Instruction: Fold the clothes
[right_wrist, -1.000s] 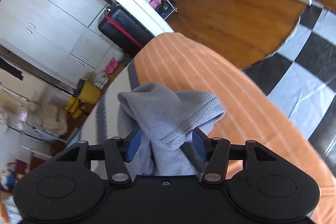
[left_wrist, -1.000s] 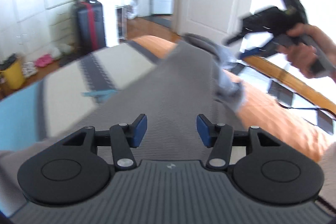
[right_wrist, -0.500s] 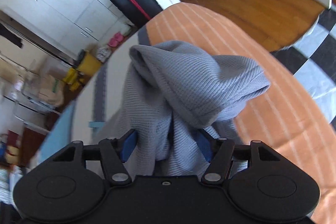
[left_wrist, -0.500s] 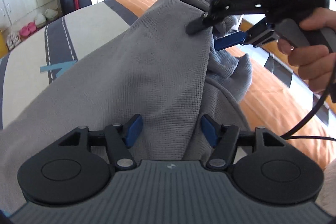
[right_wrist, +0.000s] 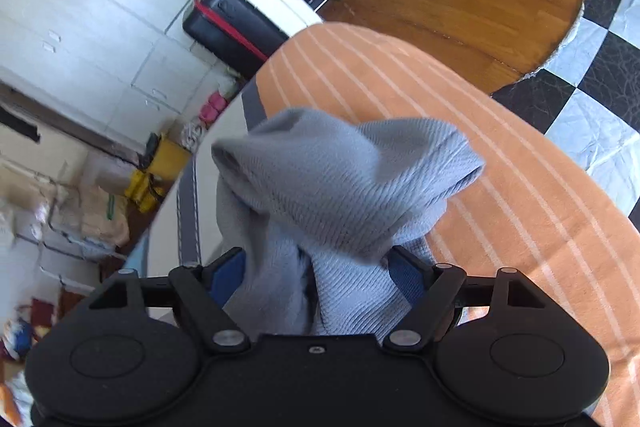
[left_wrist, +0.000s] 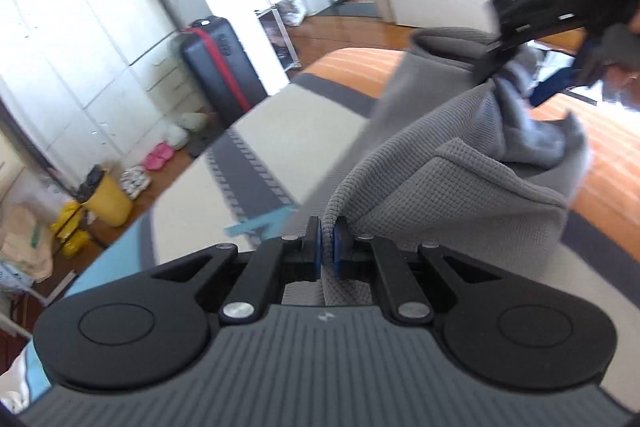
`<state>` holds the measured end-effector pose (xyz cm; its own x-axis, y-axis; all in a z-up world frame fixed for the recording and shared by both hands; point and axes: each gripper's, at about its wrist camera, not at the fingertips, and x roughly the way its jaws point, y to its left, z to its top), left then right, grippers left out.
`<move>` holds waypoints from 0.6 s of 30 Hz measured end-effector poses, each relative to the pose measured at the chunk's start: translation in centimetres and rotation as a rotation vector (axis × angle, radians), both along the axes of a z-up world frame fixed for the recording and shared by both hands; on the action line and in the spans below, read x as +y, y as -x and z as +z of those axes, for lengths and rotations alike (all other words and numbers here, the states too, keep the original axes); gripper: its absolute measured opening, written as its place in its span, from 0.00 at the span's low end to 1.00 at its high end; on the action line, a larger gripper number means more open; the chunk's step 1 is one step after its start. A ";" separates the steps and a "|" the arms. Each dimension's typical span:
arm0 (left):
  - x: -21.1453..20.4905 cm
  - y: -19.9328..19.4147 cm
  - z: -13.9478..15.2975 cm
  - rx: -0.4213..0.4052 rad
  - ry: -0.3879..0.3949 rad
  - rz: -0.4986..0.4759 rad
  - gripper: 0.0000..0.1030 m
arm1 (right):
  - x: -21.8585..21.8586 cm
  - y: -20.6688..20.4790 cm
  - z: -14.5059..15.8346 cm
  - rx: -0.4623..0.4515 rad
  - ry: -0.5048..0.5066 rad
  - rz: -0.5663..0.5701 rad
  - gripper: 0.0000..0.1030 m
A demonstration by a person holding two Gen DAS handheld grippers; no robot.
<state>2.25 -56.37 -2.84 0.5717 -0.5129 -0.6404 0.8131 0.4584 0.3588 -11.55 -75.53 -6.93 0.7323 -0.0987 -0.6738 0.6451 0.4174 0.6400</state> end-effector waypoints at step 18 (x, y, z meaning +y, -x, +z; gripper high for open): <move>6.6 -4.7 -0.9 0.344 0.161 0.248 0.10 | 2.4 -4.6 1.8 0.058 0.400 0.132 0.10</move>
